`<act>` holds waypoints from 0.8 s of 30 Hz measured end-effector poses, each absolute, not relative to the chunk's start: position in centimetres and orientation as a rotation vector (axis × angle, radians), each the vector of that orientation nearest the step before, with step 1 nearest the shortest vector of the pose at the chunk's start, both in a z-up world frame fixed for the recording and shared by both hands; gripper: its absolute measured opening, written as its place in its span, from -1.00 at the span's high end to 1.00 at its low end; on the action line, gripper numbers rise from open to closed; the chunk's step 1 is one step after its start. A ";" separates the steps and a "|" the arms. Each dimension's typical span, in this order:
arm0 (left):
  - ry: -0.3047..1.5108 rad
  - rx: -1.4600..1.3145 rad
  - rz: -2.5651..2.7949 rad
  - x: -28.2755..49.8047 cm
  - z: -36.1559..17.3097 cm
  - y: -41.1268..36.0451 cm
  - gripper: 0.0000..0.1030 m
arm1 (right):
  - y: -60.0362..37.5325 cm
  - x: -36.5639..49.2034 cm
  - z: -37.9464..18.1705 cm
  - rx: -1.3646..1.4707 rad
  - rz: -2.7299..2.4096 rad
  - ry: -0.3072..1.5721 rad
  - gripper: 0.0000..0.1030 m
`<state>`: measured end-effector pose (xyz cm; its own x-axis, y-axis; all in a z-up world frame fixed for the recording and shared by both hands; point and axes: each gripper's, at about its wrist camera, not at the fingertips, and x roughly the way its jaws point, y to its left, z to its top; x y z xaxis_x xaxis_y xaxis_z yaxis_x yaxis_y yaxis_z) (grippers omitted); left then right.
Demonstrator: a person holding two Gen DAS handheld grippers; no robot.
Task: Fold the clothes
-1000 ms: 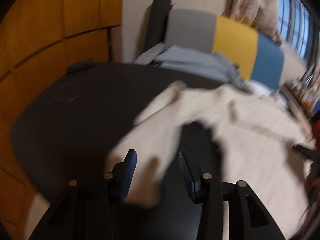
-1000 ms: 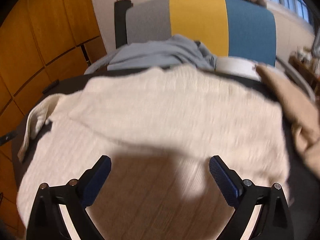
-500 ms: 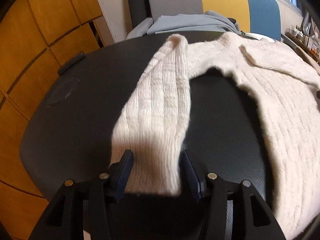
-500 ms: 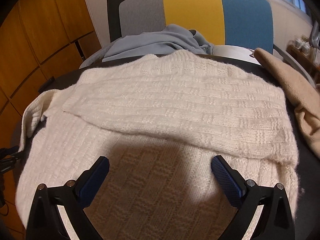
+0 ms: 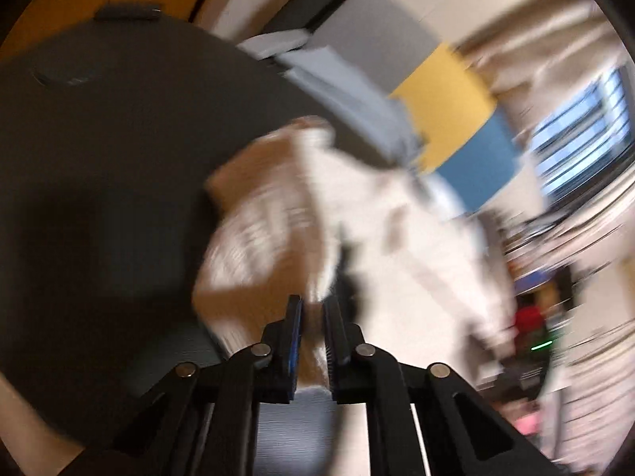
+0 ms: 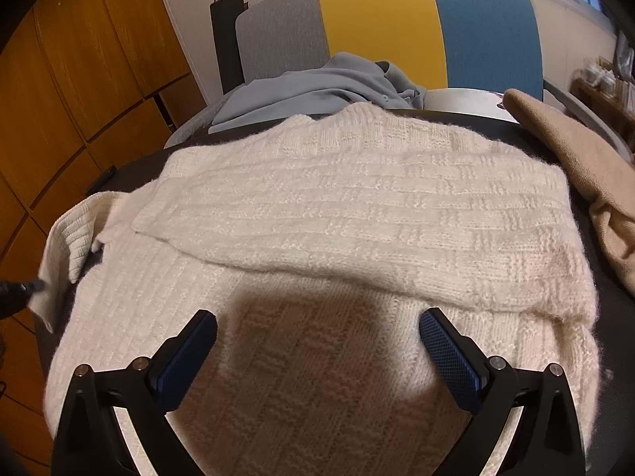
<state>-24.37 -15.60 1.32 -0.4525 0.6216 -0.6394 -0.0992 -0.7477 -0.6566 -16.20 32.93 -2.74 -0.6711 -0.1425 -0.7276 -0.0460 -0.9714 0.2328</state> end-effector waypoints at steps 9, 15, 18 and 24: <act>-0.824 -1.113 2.001 -26.9 5.2 -5.5 0.85 | 33.3 -16.1 -2.7 1.231 -2.793 -0.388 -1.00; -0.734 -1.240 1.883 -30.2 0.9 4.7 0.85 | 33.6 -16.0 -2.7 1.209 -2.785 -0.422 -1.00; -0.656 -1.309 1.870 -31.3 -1.6 8.3 0.95 | 33.4 -16.1 -2.7 1.218 -2.790 -0.404 -1.00; -0.518 -1.296 1.975 -31.2 -2.2 9.9 0.70 | 31.5 -16.5 -2.7 1.319 -2.816 -0.212 -1.00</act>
